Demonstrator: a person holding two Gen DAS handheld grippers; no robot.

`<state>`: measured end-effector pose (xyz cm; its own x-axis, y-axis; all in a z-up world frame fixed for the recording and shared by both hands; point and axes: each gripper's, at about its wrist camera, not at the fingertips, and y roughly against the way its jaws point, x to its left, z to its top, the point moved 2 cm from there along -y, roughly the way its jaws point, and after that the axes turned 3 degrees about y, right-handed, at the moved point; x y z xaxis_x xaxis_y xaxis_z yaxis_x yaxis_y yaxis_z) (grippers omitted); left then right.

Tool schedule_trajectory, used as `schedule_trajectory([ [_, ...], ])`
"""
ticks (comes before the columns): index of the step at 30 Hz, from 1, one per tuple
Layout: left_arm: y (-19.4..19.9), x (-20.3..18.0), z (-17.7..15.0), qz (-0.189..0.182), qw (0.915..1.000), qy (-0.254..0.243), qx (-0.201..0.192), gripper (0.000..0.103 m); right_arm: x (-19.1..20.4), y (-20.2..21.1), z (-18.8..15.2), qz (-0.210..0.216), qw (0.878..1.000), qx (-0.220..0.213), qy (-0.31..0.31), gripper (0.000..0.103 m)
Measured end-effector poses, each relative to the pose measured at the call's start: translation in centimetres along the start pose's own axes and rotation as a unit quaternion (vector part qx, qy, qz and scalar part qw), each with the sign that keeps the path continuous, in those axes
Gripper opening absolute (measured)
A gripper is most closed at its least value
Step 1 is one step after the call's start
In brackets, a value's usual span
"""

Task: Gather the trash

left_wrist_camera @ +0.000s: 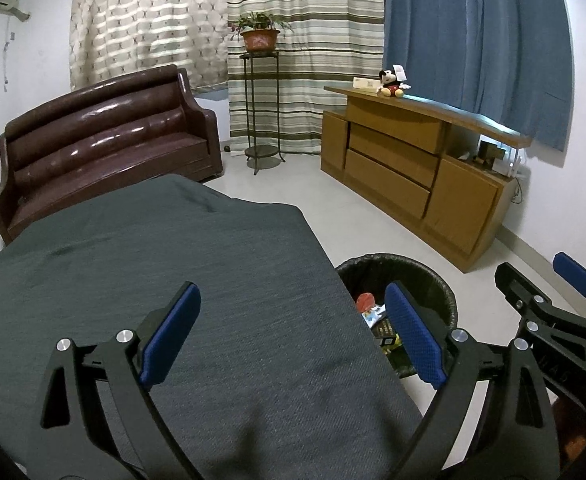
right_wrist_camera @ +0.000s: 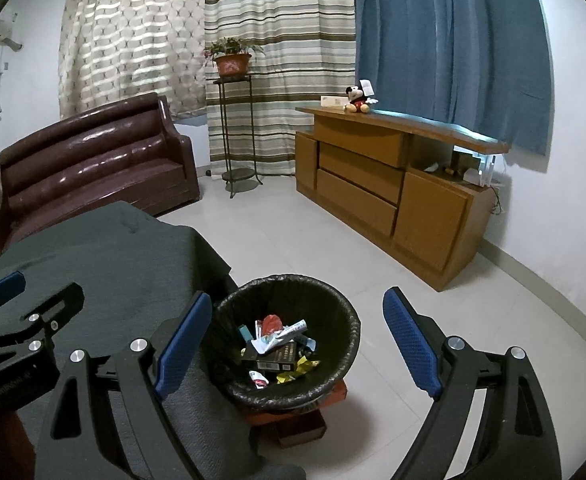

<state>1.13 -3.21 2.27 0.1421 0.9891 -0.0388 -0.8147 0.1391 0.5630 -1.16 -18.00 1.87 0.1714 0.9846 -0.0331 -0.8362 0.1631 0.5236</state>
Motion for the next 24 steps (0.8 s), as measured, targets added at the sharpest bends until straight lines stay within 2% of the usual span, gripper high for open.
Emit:
schedule_trajectory([
  [24, 0.17, -0.22, -0.07, 0.000, 1.0000, -0.001, 0.000, 0.091, 0.17, 0.24, -0.03, 0.000, 1.000, 0.000, 0.000, 0.085],
])
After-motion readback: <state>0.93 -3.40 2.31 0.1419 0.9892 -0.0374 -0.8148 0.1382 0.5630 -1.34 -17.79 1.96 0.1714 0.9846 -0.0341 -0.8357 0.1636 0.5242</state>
